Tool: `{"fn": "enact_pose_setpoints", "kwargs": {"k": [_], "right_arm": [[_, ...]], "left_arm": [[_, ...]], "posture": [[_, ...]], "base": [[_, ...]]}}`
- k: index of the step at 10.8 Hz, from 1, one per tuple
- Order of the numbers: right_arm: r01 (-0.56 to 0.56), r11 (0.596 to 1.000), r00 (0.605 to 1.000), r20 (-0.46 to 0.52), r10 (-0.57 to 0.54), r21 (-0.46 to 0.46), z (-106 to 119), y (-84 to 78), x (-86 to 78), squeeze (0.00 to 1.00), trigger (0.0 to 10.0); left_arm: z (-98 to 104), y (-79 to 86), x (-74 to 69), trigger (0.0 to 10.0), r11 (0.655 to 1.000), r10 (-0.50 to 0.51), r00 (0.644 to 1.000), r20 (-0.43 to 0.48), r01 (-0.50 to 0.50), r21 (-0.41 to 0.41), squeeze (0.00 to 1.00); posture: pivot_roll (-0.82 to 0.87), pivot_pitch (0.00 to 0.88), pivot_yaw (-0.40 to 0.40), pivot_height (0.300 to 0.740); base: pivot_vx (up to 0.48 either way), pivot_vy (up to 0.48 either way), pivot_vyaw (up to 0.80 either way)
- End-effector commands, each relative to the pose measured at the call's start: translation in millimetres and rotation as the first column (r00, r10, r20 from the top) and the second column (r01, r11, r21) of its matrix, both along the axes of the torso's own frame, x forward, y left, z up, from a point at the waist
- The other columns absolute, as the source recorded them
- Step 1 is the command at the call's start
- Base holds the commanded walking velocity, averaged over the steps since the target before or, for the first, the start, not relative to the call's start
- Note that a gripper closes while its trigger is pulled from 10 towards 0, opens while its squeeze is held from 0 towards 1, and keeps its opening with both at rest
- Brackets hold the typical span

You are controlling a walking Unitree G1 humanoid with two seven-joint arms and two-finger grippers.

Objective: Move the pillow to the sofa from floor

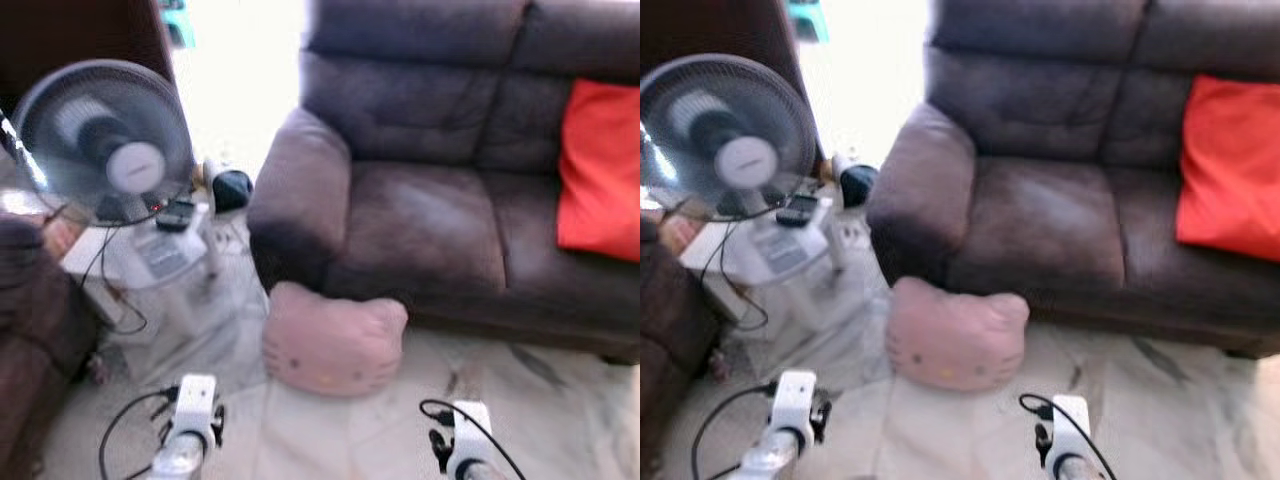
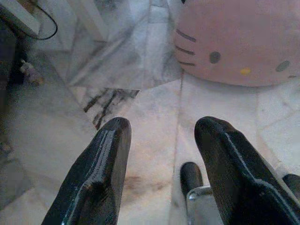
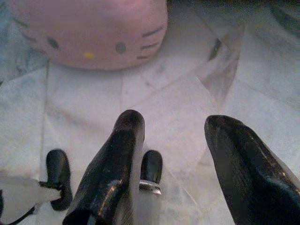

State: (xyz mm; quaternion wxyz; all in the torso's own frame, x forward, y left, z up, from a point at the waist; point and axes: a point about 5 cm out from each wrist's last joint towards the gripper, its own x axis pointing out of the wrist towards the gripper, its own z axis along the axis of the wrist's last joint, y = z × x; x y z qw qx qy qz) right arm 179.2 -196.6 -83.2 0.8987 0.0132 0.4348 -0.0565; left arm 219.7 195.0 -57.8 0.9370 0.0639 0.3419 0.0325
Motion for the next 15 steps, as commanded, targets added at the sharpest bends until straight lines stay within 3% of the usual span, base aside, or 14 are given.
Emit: {"fn": "enact_pose_setpoints", "kwargs": {"k": [1,5,9,15], "right_arm": [[-0.004,1.000,1.000,0.009,0.004,-0.001,1.2,0.5,2.6,0.00,10.0],[0.091,0.996,0.996,0.024,-0.091,-0.004,4.0,-15.4,2.8,0.00,10.0],[0.093,0.996,0.995,0.022,-0.093,-0.005,3.9,-16.8,2.0,0.00,10.0],[0.067,0.997,0.998,-0.007,-0.068,-0.042,2.8,-19.5,-0.4,0.00,10.0]], "left_arm": [[-2.0,1.9,-3.2,10.0,1.000,-0.004,1.000,-0.018,0.004,0.007,0.00],[-2.5,0.7,-4.1,10.0,1.000,-0.027,0.999,-0.018,0.027,0.001,0.00],[-4.9,-4.0,-6.1,10.0,0.999,-0.043,0.998,-0.037,0.043,-0.016,0.00],[-7.8,-4.6,-11.2,10.0,0.999,-0.044,0.998,-0.048,0.043,-0.022,0.00]], "posture": [[0.09,0.050,-0.061,0.740],[0.10,0.043,-0.063,0.740],[0.10,0.032,-0.064,0.740],[0.09,0.018,-0.070,0.740]], "base": [[0.000,0.356,0.00],[0.000,0.076,0.00],[0.000,0.000,0.00],[0.307,0.000,0.00]]}}
